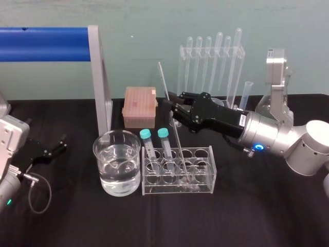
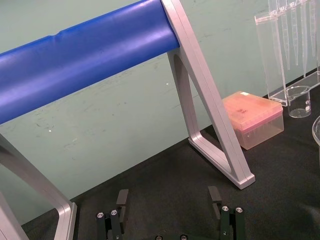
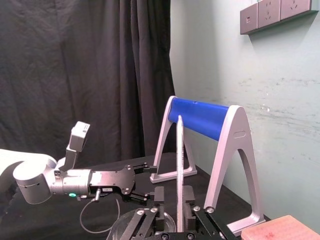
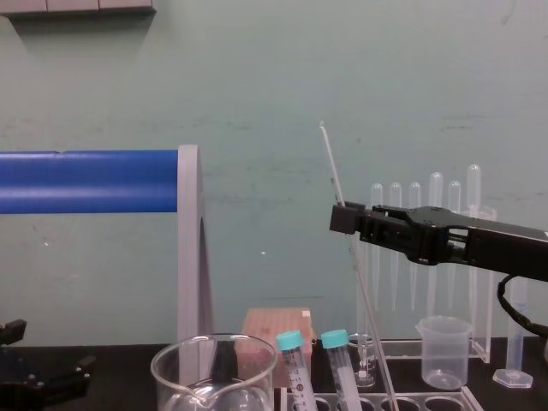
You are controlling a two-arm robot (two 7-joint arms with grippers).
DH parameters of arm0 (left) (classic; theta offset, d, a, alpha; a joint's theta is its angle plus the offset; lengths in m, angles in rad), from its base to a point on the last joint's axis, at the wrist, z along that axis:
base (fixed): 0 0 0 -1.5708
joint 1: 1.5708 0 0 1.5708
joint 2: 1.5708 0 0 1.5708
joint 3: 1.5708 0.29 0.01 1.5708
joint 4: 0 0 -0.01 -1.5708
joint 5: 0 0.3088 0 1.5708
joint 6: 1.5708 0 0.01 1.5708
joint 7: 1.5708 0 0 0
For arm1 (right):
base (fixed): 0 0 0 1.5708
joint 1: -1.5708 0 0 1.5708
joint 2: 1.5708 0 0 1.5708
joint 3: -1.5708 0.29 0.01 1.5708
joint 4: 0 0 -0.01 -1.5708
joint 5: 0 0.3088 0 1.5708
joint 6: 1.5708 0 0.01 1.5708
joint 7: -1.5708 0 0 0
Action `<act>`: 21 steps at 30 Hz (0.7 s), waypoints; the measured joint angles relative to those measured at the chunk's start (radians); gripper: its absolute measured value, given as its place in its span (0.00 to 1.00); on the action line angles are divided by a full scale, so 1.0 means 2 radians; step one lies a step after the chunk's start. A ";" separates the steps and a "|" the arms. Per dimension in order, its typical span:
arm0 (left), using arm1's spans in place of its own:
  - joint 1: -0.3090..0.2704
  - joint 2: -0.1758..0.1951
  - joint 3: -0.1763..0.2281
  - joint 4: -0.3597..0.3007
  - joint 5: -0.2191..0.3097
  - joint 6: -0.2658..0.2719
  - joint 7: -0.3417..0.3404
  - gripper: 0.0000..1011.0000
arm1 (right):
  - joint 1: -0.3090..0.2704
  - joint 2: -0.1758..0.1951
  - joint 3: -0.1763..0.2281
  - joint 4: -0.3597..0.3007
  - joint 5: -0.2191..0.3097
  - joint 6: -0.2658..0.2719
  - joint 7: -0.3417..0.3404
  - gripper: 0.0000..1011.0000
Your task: Hold the thermometer with one hand and immerse one end into the beaker, then reinsert it into the test tube rack.
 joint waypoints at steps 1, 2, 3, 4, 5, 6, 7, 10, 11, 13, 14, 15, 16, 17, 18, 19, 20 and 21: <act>0.000 0.000 0.000 0.000 0.000 0.000 0.000 1.00 | 0.000 0.000 0.000 0.000 0.000 0.000 0.000 0.27; 0.000 0.000 0.000 0.000 0.000 0.000 0.000 1.00 | 0.000 0.000 0.000 0.000 0.000 0.000 0.000 0.29; 0.000 0.000 0.000 0.000 0.000 0.000 0.000 1.00 | 0.000 0.000 0.000 0.000 0.000 0.000 0.000 0.33; 0.000 0.000 0.000 0.000 0.000 0.000 0.000 1.00 | 0.000 0.000 0.000 0.000 0.000 0.000 0.000 0.37; 0.000 0.000 0.000 0.000 0.000 0.000 0.000 1.00 | 0.000 0.000 0.000 0.000 0.000 0.000 0.000 0.39; 0.000 0.000 0.000 0.000 0.000 0.000 0.000 1.00 | 0.000 0.000 0.000 0.000 0.000 0.000 0.000 0.43; 0.000 0.000 0.000 0.000 0.000 0.000 0.000 1.00 | 0.000 0.000 0.000 0.000 0.000 0.000 0.000 0.44; 0.000 0.000 0.000 0.000 0.000 0.000 0.000 1.00 | 0.000 0.000 0.001 -0.001 0.001 0.000 0.000 0.53; 0.000 0.000 0.000 0.000 0.000 0.000 0.000 1.00 | -0.001 0.000 0.001 -0.001 0.001 0.000 0.000 0.59; 0.000 0.000 0.000 0.000 0.000 0.000 0.000 1.00 | -0.001 0.000 0.001 -0.001 0.001 0.000 0.000 0.63; 0.000 0.000 0.000 0.000 0.000 0.000 0.000 1.00 | -0.001 0.000 0.001 -0.001 0.001 0.000 0.000 0.67; 0.000 0.000 0.000 0.000 0.000 0.000 0.000 1.00 | -0.001 0.000 0.001 -0.001 0.001 0.000 0.000 0.70; 0.000 0.000 0.000 0.000 0.000 0.000 0.000 1.00 | -0.001 0.000 0.001 -0.001 0.001 0.000 0.000 0.73; 0.000 0.000 0.000 0.000 0.000 0.000 0.000 1.00 | -0.001 0.000 0.001 -0.001 0.001 0.000 0.000 0.76; 0.000 0.000 0.000 0.000 0.000 0.000 0.000 1.00 | -0.001 0.000 0.001 -0.001 0.001 0.000 0.000 0.80; 0.000 0.000 0.000 0.000 0.000 0.000 0.000 1.00 | -0.001 0.000 0.001 -0.001 0.001 0.000 0.000 0.82; 0.000 0.000 0.000 0.000 0.000 0.000 0.000 1.00 | -0.001 0.000 0.001 -0.001 0.001 0.000 0.000 0.83; 0.000 0.000 0.000 0.000 0.000 0.000 0.000 1.00 | -0.001 0.000 0.001 -0.001 0.001 0.000 0.000 0.88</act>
